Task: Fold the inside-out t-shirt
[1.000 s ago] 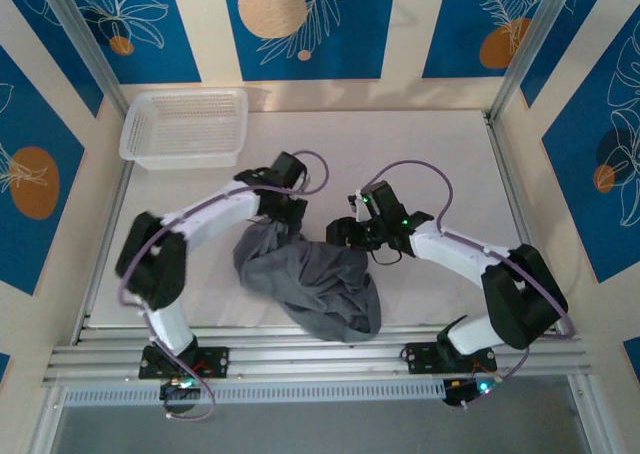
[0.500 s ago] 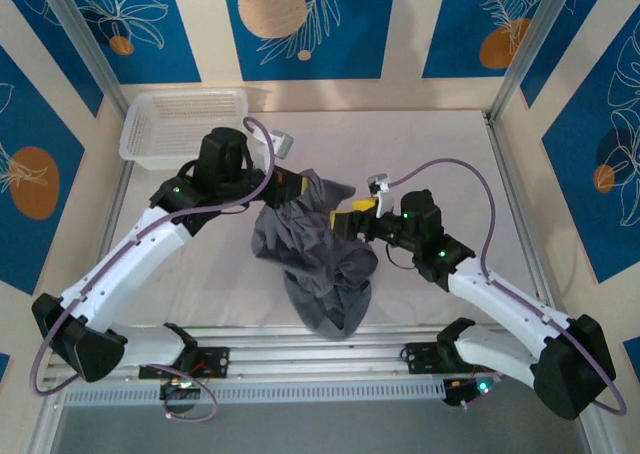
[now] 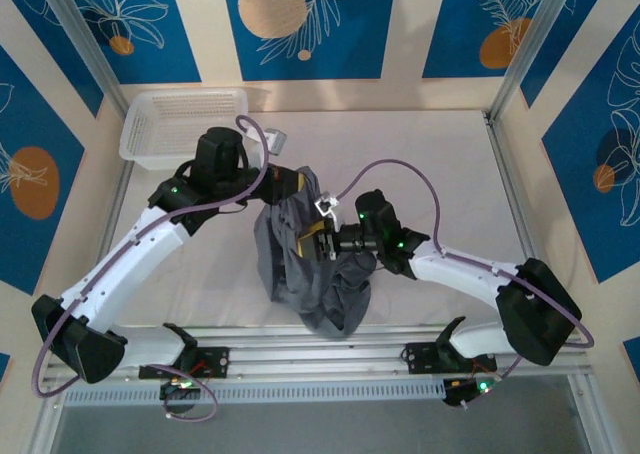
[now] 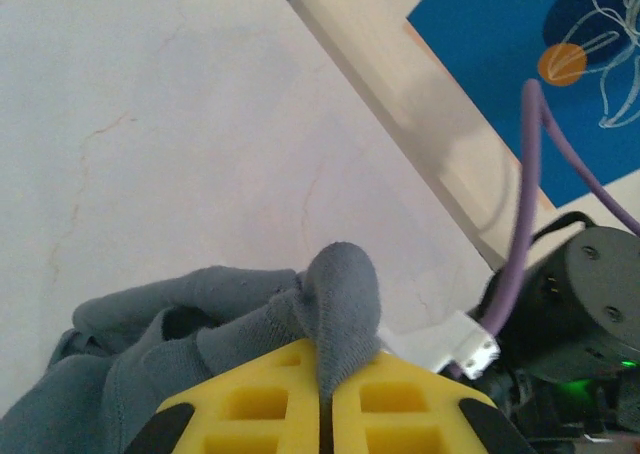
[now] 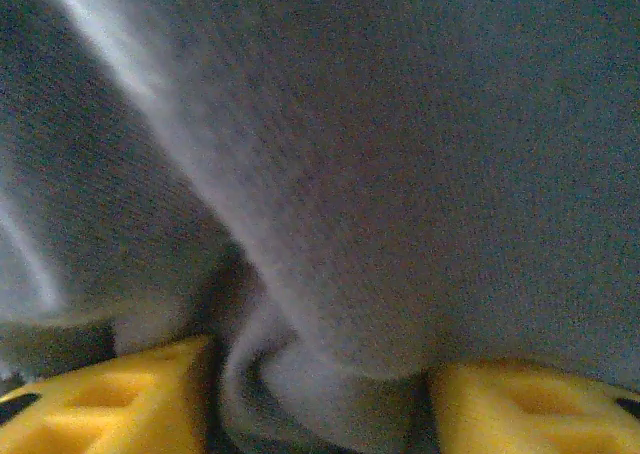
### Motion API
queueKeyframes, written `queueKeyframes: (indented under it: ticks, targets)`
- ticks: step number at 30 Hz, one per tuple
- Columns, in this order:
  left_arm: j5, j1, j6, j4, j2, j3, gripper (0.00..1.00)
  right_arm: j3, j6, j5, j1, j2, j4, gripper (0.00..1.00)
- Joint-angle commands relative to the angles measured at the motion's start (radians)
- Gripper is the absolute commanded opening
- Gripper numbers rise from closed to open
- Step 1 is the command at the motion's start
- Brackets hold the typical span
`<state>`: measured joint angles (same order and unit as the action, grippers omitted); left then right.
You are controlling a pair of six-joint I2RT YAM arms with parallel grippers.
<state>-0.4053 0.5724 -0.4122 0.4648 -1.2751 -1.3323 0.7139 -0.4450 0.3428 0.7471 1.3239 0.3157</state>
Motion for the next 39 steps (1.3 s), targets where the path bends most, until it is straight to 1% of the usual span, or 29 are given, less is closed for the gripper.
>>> queueKeyframes:
  ticks: [1,3,5,6,7,8,9,10,11,14,15,17,18,19,21,23,24,26,27,28,29,31,32,34,36,39]
  targets:
    - [0.068,-0.025,-0.027,0.002,0.020,-0.007,0.00,0.031,0.031,-0.100,0.010,-0.061,-0.039,0.71]
    - [0.054,-0.034,-0.042,-0.006,0.016,0.000,0.00,0.010,0.068,-0.256,0.064,-0.107,-0.045,0.74]
    - [0.012,-0.036,-0.062,-0.032,0.008,0.007,0.00,-0.012,0.133,-0.526,0.192,-0.128,-0.011,0.76]
    - [0.001,-0.036,-0.070,-0.040,0.004,0.008,0.00,-0.020,0.199,-0.675,0.273,-0.118,0.022,0.79]
    - [-0.004,-0.036,-0.078,-0.047,0.002,0.011,0.00,-0.018,0.276,-0.787,0.334,-0.099,0.046,0.81]
    - [-0.001,-0.036,-0.086,-0.053,0.001,0.015,0.00,-0.001,0.343,-0.909,0.386,-0.071,0.059,0.83]
    - [0.003,-0.036,-0.089,-0.055,0.000,0.019,0.00,0.024,0.376,-1.016,0.416,-0.040,0.060,0.85]
    - [0.006,-0.037,-0.092,-0.058,0.002,0.021,0.00,0.046,0.377,-1.098,0.423,-0.016,0.059,0.85]
    - [0.008,-0.037,-0.091,-0.057,0.001,0.021,0.00,0.061,0.368,-1.150,0.420,0.004,0.057,0.85]
    - [0.025,-0.037,-0.085,-0.034,0.000,0.008,0.00,0.082,0.403,-1.180,0.406,0.055,0.051,0.78]
    - [0.036,-0.039,-0.082,-0.023,0.001,0.004,0.00,0.088,0.421,-1.170,0.406,0.068,0.038,0.72]
    - [0.068,-0.040,-0.072,-0.006,0.009,0.002,0.00,0.094,0.422,-1.129,0.405,0.075,0.002,0.55]
    - [0.083,-0.043,-0.070,-0.002,0.012,0.005,0.00,0.089,0.417,-1.093,0.404,0.066,-0.008,0.50]
    - [0.104,-0.047,-0.063,0.004,0.016,0.008,0.00,0.073,0.405,-1.016,0.398,0.045,-0.010,0.42]
    - [0.158,-0.060,-0.032,0.029,0.015,0.008,0.00,0.042,0.346,-0.851,0.369,-0.004,-0.014,0.33]
    - [0.232,-0.086,0.021,0.047,-0.003,0.018,0.00,0.002,0.255,-0.635,0.306,-0.059,-0.010,0.04]
    - [0.275,-0.103,0.034,0.072,-0.019,0.017,0.00,-0.015,0.202,-0.573,0.273,-0.078,0.000,0.00]
    - [0.324,-0.135,0.071,0.095,-0.056,0.022,0.00,-0.059,0.105,-0.401,0.197,-0.120,0.047,0.00]
    - [0.348,-0.146,0.079,0.102,-0.072,0.031,0.00,-0.093,0.061,-0.314,0.159,-0.144,0.106,0.00]
    - [0.360,-0.156,0.084,0.104,-0.085,0.044,0.09,-0.129,0.020,-0.246,0.129,-0.165,0.183,0.00]
    - [0.359,-0.161,0.090,0.105,-0.093,0.058,0.22,-0.161,-0.018,-0.197,0.099,-0.183,0.251,0.00]
    - [0.361,-0.164,0.081,0.112,-0.087,0.085,0.43,-0.193,-0.064,-0.165,0.062,-0.208,0.300,0.00]
    - [0.340,-0.164,0.077,0.103,-0.067,0.106,0.53,-0.190,-0.076,-0.169,0.048,-0.218,0.278,0.00]
    - [0.307,-0.164,0.058,0.085,-0.005,0.160,0.64,-0.174,-0.066,-0.170,0.033,-0.231,0.224,0.00]
    - [0.281,-0.156,0.033,0.054,0.092,0.232,0.70,-0.158,-0.058,-0.170,0.022,-0.233,0.192,0.00]
    - [0.235,-0.097,0.005,-0.051,0.264,0.377,0.71,-0.151,-0.074,-0.177,0.001,-0.225,0.189,0.00]
